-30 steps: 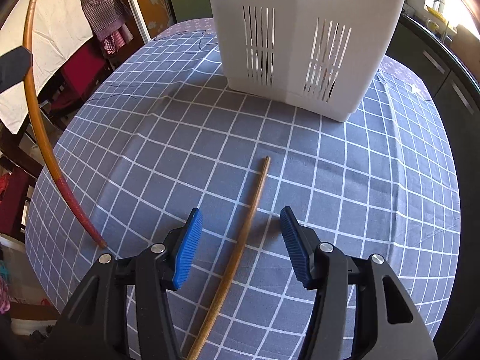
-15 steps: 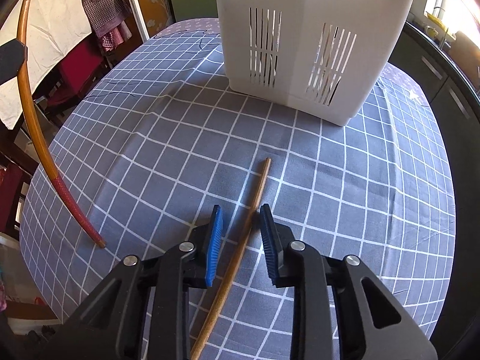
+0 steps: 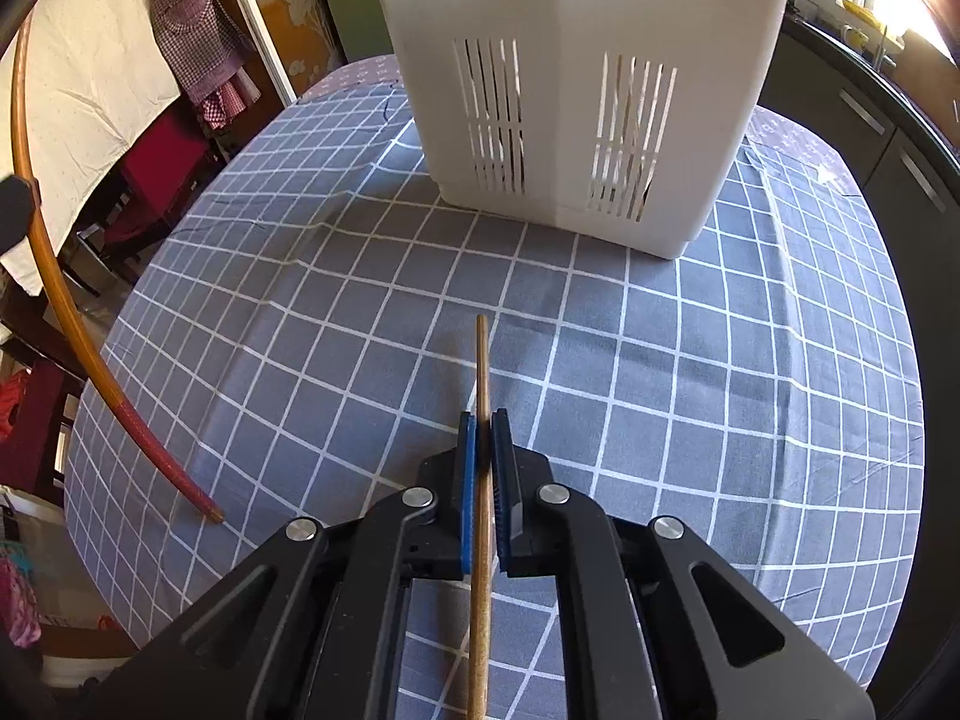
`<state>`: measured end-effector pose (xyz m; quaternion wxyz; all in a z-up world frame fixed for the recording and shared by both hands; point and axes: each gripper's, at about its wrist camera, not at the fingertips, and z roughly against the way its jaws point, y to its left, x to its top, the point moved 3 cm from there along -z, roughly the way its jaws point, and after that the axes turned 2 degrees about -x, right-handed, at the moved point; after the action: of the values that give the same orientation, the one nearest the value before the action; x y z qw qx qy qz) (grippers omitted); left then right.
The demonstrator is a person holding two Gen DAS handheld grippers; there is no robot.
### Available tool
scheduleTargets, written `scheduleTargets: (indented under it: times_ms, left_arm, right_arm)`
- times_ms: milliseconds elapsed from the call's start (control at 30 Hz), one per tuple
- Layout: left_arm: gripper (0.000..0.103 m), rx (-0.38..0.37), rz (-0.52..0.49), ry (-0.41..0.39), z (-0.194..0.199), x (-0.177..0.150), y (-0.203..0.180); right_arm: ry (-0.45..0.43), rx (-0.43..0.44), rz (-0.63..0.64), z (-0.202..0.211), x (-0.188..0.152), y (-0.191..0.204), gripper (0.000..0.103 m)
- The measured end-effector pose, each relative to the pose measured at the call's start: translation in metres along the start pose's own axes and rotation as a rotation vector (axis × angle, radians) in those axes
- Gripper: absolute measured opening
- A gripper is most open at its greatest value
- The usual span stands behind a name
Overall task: Organize utensils
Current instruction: 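Lift both chopsticks upright and carry them over the white holder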
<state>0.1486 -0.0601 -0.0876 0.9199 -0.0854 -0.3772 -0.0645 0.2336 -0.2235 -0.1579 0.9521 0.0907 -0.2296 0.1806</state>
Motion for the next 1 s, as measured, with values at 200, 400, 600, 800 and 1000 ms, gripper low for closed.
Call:
scheduleTargets:
  times_ms: [200, 400, 600, 800, 1000]
  left_arm:
    - [0.007, 0.007, -0.003, 0.002, -0.001, 0.001, 0.001]
    - [0.007, 0.012, -0.003, 0.000, 0.001, 0.001, 0.001]
    - [0.007, 0.019, -0.006, -0.006, 0.005, -0.001, 0.003]
    - [0.007, 0.028, -0.019, -0.015, 0.010, -0.003, 0.001]
    - [0.007, 0.022, -0.020, -0.013, 0.014, -0.004, -0.002]
  right_arm:
    - [-0.157, 0.023, -0.020, 0.058, 0.015, -0.007, 0.006]
    - [-0.337, 0.021, -0.022, 0.129, 0.013, -0.011, 0.006]
    - [-0.433, -0.012, -0.002, 0.171, -0.016, -0.011, 0.006]
    - [-0.474, 0.010, -0.040, 0.192, -0.044, -0.018, 0.006]
    - [-0.488, 0.026, -0.073, 0.196, -0.052, -0.028, 0.006]
